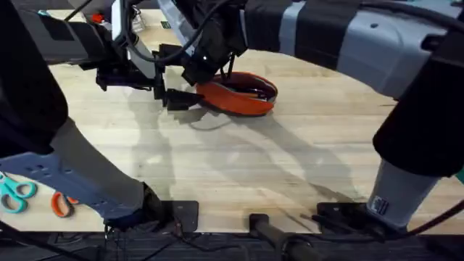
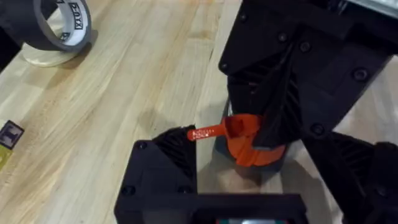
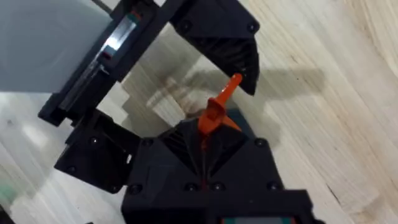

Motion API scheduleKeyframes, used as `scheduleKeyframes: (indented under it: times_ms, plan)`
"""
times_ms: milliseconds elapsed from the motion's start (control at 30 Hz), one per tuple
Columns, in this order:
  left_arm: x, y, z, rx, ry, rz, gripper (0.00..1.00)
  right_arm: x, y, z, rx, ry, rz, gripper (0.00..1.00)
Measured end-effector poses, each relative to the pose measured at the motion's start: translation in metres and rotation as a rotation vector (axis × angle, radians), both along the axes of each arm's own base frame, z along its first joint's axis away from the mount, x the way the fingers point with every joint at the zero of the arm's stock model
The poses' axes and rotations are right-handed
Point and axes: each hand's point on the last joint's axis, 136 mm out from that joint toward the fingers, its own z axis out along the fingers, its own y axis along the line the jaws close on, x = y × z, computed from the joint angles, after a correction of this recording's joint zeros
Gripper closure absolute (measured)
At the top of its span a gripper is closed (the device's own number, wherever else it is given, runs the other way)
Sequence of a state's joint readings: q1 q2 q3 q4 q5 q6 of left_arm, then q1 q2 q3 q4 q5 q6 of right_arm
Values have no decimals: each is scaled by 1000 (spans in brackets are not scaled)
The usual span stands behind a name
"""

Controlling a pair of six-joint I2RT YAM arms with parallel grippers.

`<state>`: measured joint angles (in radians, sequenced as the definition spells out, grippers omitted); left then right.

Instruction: Unzip the bag, pick up the pens from the table one at a time and place them inside, then zip the bag closed.

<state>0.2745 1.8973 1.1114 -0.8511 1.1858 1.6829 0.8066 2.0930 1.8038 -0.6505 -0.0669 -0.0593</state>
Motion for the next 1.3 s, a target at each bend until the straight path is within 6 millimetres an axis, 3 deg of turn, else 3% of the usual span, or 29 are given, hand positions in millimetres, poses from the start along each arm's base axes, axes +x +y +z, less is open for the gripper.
scheduleKeyframes:
  times_ms: [300,667,1167,1233,1300]
  plan:
    - [6,7,1,-15,-34,20,8,0,0,0,0,0,0,970]
    - [11,5,-23,-222,35,54,8,0,0,0,0,0,0,970]
    - [9,4,-19,-255,43,59,6,0,0,0,0,0,0,970]
    - [9,4,-19,-255,44,59,39,0,0,0,0,0,0,970]
    - [9,4,-19,-255,44,59,134,0,0,0,0,-1,0,970]
